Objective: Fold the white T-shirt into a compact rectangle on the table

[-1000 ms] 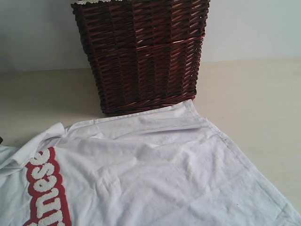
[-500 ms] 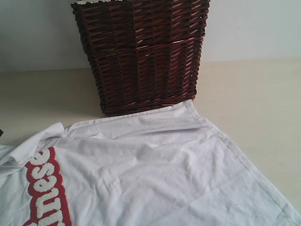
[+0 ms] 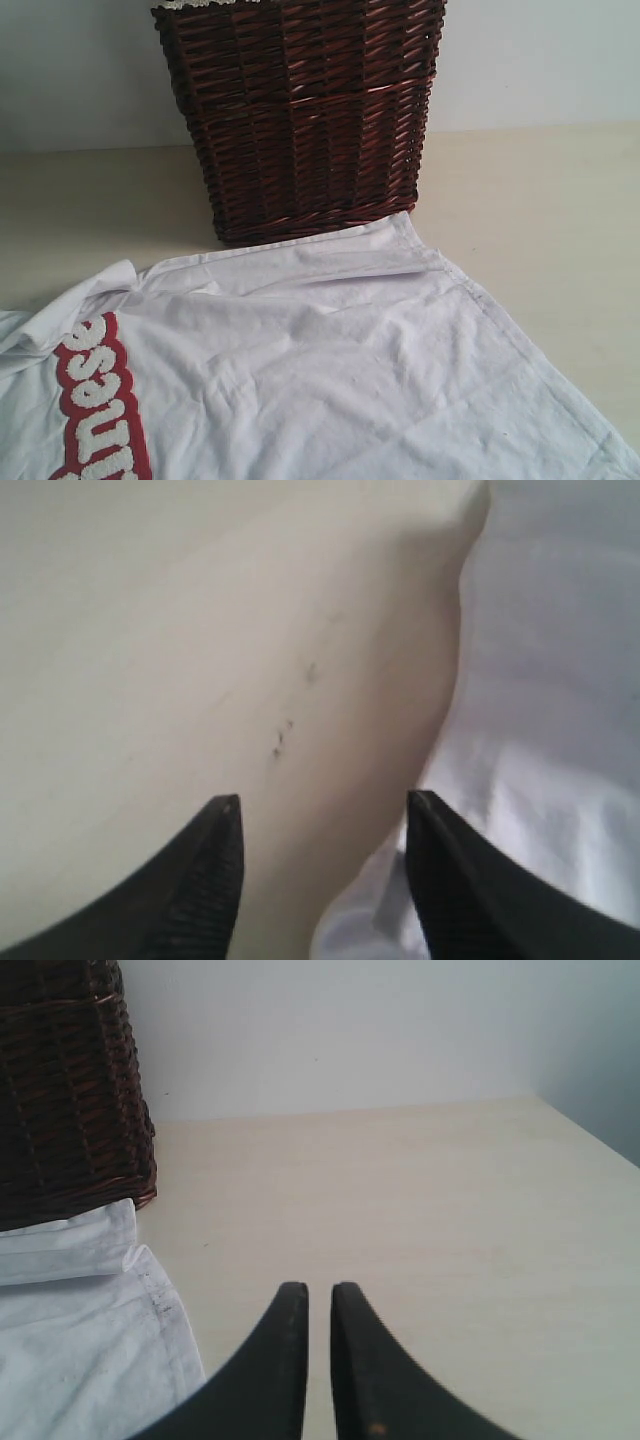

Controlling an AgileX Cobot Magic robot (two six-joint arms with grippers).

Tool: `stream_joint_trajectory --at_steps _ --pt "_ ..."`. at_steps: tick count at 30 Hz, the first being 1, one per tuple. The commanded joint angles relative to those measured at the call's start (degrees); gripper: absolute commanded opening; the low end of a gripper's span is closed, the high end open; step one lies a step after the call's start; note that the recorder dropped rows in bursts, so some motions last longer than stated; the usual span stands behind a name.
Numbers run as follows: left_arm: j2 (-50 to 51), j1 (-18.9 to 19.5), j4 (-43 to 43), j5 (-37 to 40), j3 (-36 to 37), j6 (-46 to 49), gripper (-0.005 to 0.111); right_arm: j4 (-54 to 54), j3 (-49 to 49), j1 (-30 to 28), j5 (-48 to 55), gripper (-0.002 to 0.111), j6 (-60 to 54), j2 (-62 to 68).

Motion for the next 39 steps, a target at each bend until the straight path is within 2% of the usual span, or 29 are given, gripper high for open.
stream_joint_trajectory --at_steps 1,4,9,12,19,23,32,37,39 --pt "-0.7 -0.2 -0.8 1.3 -0.3 -1.2 0.049 -0.2 0.3 -0.3 -0.8 0.011 -0.4 -0.4" --pt "-0.7 -0.2 -1.9 3.2 -0.3 -1.3 0.043 -0.2 0.3 -0.3 -0.8 0.011 -0.4 -0.4" --pt "-0.7 -0.2 -1.9 10.3 -0.3 -1.4 0.023 -0.2 0.3 -0.3 -0.8 0.011 -0.4 -0.4" --pt "-0.7 -0.2 -1.9 10.1 -0.3 -1.6 0.018 -0.2 0.3 -0.3 -0.8 0.011 -0.4 -0.4" --pt "-0.7 -0.2 -2.8 8.9 -0.3 -1.6 0.015 -0.2 0.3 -0.3 -0.8 0.011 -0.4 -0.4" --pt "-0.7 -0.2 -4.5 8.6 -0.3 -1.0 0.0 -0.2 0.3 -0.3 -0.8 0.011 -0.4 -0.4" --pt "-1.0 -0.2 -6.5 7.5 -0.3 1.0 0.0 -0.2 0.3 -0.3 -0.8 0.011 -0.4 -0.4" --pt "-3.4 -0.2 -14.1 -0.9 -0.4 5.8 0.0 -0.2 0.3 -0.3 -0.8 0.011 -0.4 -0.4" --pt "-4.1 -0.2 -17.0 -2.0 -1.0 8.7 0.0 -0.2 0.3 -0.3 -0.8 0.011 -0.4 -0.4"
